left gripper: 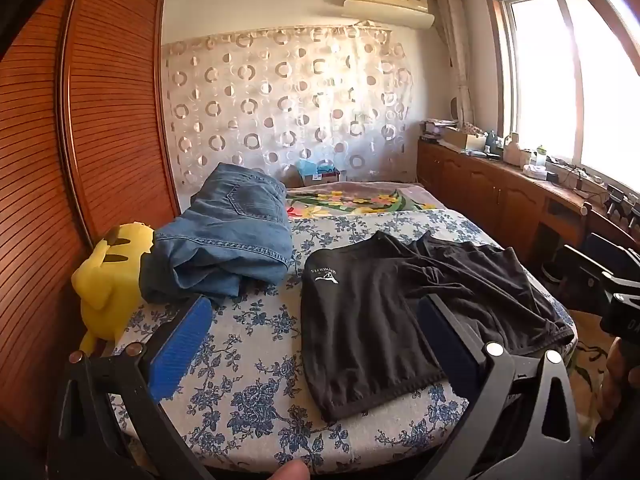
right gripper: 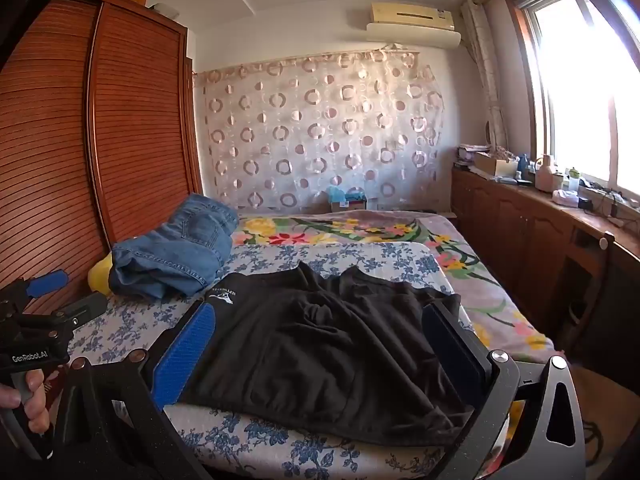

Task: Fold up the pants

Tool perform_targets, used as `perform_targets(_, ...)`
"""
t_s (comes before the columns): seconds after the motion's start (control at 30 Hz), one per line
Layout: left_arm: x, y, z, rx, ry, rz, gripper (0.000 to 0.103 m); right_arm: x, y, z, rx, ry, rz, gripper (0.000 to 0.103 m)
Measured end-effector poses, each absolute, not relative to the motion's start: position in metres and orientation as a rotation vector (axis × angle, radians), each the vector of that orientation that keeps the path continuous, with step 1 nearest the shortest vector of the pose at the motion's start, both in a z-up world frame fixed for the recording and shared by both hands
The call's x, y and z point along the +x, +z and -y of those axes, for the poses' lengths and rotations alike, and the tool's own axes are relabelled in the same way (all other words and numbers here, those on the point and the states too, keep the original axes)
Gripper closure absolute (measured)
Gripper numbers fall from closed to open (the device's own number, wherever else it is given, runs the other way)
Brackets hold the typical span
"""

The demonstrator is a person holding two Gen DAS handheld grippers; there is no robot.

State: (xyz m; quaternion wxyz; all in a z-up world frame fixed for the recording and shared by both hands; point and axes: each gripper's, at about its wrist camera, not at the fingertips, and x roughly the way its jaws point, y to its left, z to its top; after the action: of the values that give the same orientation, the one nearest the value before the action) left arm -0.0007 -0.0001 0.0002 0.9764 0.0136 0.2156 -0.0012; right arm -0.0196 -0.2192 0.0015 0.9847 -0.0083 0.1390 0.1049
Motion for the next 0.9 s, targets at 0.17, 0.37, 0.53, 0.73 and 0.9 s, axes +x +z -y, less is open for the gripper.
perform_targets(0.17,-0.0028,0.0013,-0.0001,0.027,-0.002,-0.44,0.0,-0.0202,0.0018,0.219,-0.015,0.212,-0.283,0.0)
perform_targets(0.37,-0.0005,0.0005,-0.0001,0.029,-0.004,-0.452,0.0,-0.0187,0.0023,0.2201,-0.013,0.213,-0.287,0.0)
perform_targets(0.53,-0.0005,0.0009,-0.0025,0.029,-0.003,-0.451,0.0,-0.0171,-0.0002,0.2199,-0.013,0.218,-0.292,0.0)
perform_targets(0.73,-0.0012,0.004,-0.0024,0.03,-0.004,-0.448,0.0,-0.0195,0.0023,0.2196,-0.01,0.217,-0.294,0.0)
perform_targets(0.9,-0.002,0.0065,-0.0016,0.03,-0.004,-0.446,0.0,-0.0198,0.0021,0.2196,-0.012,0.217,-0.294,0.0)
